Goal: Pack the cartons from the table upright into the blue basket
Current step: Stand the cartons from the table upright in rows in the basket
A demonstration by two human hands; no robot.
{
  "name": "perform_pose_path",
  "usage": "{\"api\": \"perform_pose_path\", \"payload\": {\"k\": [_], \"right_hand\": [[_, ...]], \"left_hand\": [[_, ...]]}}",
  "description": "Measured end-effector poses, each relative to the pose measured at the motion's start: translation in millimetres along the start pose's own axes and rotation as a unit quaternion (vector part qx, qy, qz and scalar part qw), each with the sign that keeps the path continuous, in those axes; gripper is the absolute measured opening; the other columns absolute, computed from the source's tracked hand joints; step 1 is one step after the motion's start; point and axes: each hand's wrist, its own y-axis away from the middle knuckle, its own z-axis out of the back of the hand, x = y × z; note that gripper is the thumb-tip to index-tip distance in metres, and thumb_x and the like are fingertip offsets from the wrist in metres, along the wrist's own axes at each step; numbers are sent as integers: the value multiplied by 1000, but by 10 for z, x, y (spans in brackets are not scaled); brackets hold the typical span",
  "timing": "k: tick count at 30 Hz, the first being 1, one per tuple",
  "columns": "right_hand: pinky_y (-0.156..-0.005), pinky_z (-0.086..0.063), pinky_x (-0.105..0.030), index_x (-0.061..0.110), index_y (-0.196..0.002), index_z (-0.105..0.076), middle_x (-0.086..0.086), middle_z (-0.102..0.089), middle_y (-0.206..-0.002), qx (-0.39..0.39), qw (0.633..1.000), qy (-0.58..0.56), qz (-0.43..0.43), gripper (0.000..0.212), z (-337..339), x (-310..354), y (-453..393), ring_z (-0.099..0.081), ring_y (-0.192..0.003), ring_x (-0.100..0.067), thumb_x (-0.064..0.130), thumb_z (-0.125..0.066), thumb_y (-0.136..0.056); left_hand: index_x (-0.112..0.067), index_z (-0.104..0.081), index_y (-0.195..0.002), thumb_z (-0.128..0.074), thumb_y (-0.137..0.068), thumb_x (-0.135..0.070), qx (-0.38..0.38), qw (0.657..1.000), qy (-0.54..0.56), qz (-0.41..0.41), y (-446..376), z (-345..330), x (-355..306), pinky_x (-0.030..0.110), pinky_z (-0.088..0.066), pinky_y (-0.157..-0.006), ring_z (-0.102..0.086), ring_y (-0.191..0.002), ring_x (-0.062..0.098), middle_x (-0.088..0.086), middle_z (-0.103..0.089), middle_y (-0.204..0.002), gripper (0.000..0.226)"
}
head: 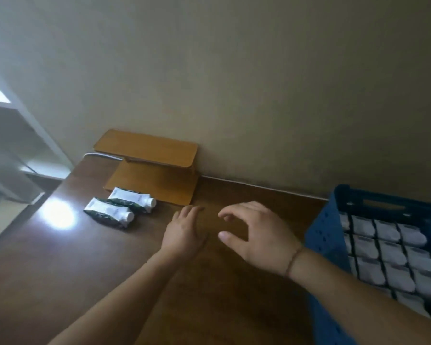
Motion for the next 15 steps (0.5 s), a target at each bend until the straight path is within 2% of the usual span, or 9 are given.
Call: {"api": "perform_pose_path", "payload": {"k": [3,6,10,13,15], "right_hand": [[-90,-51,-31,39,-127,-50,13,-56,-123,127,990,21,-52,39,-498,190,-449,-52,-112,-10,46,-58,-89],[-88,-52,-30,37,-130,-48,9,-56,-127,187,979,23,-76,44,-939,334,-735,-55,-111,-12,43,-61,-88],[-90,-52,-32,36,-129,-50,7,-58,-123,231,969,3,-90,44,-1350,460,-949,-56,-108,-12,43,-62,-87],[-90,-52,-34,35,-127,-52,7,-61,-118,245,965,-2,-96,43,-1548,492,-1023,-58,-105,-14,45,-62,-86],[-87,-52,-31,33,-126,-53,7,-61,-116,236,965,-22,-110,43,-1626,498,-1068,-59,-101,-12,44,-62,-86]], "left_hand": [[-24,-30,-151,-65,-88,-30,24,987,-149,49,-108,351,774,47,-33,-112,-30,-141,30,4,-33,-155,72],[-20,-31,-148,-57,-89,-23,27,967,-238,91,-209,626,1429,47,-27,-113,-24,-143,30,5,-31,-154,65],[-13,-34,-145,-60,-83,-22,-3,957,-270,103,-295,822,2022,43,-29,-108,-28,-141,29,6,-39,-149,68],[-12,-38,-140,-60,-81,-16,0,956,-276,96,-373,833,2202,40,-36,-97,-35,-134,28,5,-50,-140,64],[-12,-46,-133,-66,-74,-17,-8,956,-280,90,-367,830,2242,40,-37,-92,-42,-126,30,6,-57,-129,63]]}}
